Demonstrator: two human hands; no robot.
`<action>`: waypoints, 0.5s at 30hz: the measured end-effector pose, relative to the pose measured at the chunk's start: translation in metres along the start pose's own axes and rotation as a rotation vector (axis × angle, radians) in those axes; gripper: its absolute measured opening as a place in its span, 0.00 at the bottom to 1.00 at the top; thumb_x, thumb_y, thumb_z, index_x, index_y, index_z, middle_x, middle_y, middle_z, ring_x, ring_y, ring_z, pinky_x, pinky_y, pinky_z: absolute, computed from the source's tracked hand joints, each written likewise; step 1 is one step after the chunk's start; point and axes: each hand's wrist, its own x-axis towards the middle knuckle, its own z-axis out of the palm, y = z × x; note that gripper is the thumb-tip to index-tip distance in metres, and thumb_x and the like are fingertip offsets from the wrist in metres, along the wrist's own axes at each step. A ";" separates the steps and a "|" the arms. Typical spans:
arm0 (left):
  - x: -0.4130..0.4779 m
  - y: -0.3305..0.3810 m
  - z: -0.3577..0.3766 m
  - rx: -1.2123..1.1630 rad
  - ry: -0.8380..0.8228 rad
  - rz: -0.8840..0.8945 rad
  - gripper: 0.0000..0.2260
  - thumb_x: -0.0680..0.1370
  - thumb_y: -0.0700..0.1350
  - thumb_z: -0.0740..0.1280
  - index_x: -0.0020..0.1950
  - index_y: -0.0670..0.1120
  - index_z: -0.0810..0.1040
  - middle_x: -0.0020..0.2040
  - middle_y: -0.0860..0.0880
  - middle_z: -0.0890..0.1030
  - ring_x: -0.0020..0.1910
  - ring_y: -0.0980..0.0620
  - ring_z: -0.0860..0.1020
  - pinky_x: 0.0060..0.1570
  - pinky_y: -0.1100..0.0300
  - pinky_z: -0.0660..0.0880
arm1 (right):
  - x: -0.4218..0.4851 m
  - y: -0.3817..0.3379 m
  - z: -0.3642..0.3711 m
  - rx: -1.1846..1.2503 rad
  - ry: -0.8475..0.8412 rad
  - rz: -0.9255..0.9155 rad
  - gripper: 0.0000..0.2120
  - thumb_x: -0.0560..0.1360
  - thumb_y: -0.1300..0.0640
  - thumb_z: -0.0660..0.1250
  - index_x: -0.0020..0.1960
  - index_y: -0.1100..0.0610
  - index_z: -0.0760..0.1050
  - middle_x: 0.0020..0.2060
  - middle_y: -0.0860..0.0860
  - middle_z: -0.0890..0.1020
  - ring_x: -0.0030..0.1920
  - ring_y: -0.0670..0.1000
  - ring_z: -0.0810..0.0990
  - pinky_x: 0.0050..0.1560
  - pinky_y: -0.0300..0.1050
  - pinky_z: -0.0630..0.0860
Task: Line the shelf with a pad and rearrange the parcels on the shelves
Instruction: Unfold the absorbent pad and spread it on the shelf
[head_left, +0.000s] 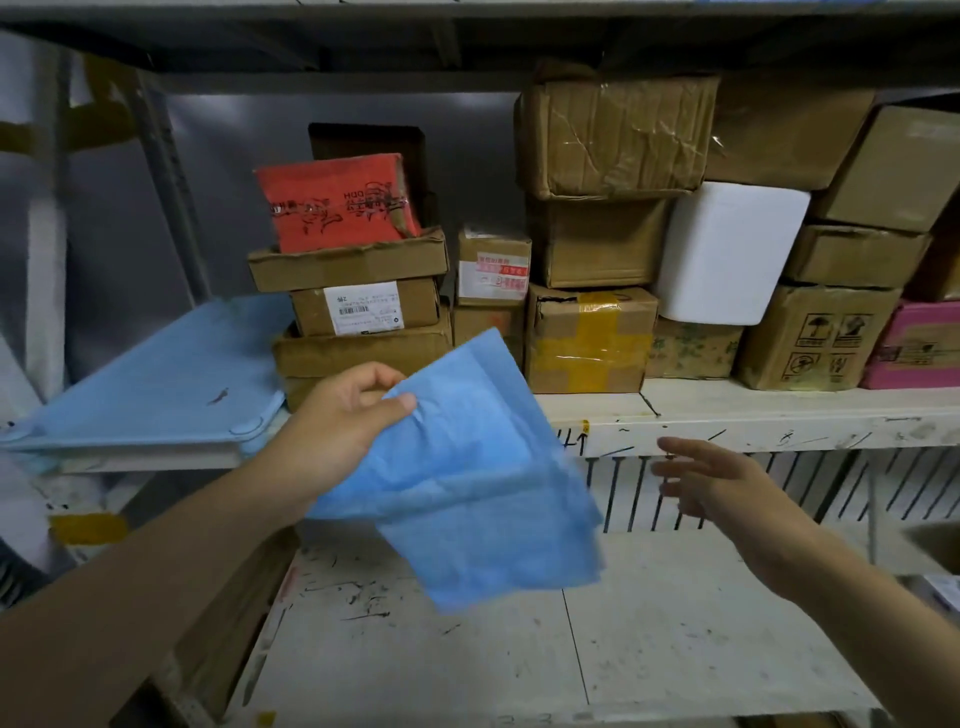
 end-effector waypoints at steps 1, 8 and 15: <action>0.001 0.002 -0.001 0.044 -0.021 0.029 0.04 0.81 0.41 0.67 0.46 0.47 0.78 0.43 0.43 0.87 0.42 0.45 0.82 0.48 0.50 0.76 | -0.001 -0.004 0.003 -0.003 -0.009 -0.023 0.23 0.81 0.67 0.61 0.72 0.51 0.73 0.63 0.52 0.81 0.63 0.55 0.78 0.71 0.60 0.70; 0.006 0.014 0.002 0.185 -0.128 0.114 0.03 0.80 0.41 0.67 0.52 0.42 0.78 0.47 0.39 0.86 0.44 0.44 0.82 0.55 0.41 0.78 | -0.022 -0.038 0.045 -0.117 -0.329 -0.203 0.35 0.66 0.39 0.77 0.70 0.37 0.70 0.63 0.38 0.77 0.64 0.42 0.75 0.51 0.38 0.74; 0.007 0.008 -0.015 0.018 -0.108 0.010 0.03 0.80 0.41 0.67 0.52 0.43 0.79 0.44 0.48 0.87 0.40 0.55 0.84 0.37 0.66 0.80 | -0.019 -0.038 0.059 -0.268 -0.392 -0.114 0.10 0.76 0.49 0.73 0.53 0.54 0.83 0.47 0.48 0.88 0.47 0.50 0.87 0.54 0.49 0.83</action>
